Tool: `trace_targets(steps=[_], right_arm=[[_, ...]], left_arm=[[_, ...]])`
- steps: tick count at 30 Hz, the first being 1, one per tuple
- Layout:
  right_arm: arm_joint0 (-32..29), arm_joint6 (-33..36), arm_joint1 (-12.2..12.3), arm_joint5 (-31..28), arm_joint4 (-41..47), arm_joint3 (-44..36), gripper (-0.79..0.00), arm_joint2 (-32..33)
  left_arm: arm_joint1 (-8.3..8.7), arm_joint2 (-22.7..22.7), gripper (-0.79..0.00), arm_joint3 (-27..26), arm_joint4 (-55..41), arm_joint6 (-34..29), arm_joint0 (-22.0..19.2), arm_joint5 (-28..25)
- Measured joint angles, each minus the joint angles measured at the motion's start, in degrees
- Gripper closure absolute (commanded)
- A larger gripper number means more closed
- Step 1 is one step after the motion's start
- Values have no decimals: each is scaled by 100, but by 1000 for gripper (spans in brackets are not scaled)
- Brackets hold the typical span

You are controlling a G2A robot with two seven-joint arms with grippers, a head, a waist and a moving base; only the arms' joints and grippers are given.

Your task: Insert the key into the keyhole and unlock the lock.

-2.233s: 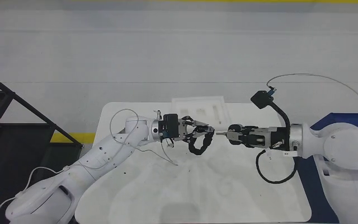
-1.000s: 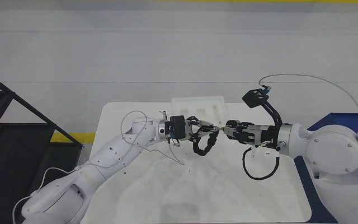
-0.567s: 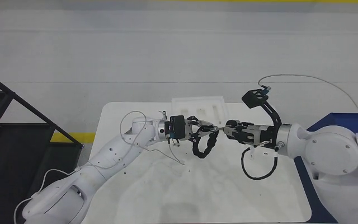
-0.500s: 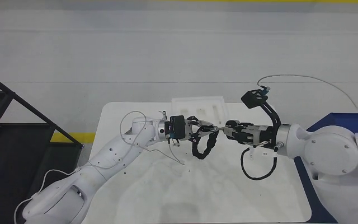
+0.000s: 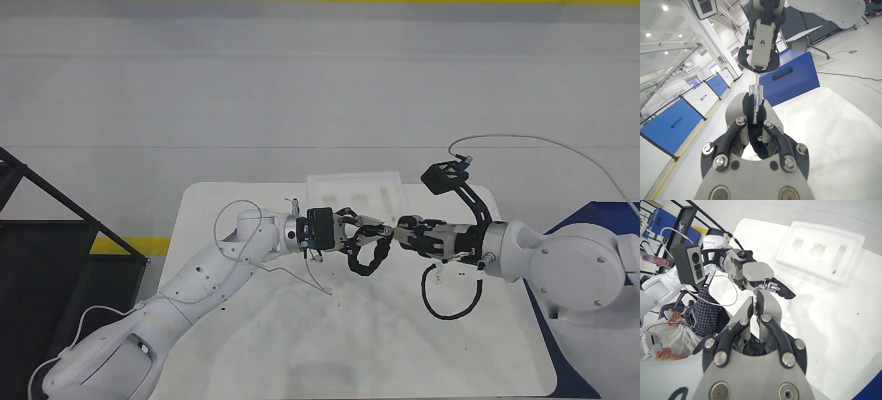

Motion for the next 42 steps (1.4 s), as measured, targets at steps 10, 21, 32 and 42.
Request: trace_targets(steps=[10,21,32,42], right_arm=[[182,107,48,-909,-8,34,-785,32],[229,206,187,-3760,-125,518,-785,276],[221,96,278,-4915,264,823,-785,239],[243,98,320,-4908,423,856,-785,91]], left_arm=[[-18,-100,0,19,-171,5,50,-517],[200,-552,0,-257,-443,-753,-130,-2453],[647,-312,0,-766,-1261,-1593,-258,-2477],[939,17,0,-894,-1922,-2326,-583,-2477]])
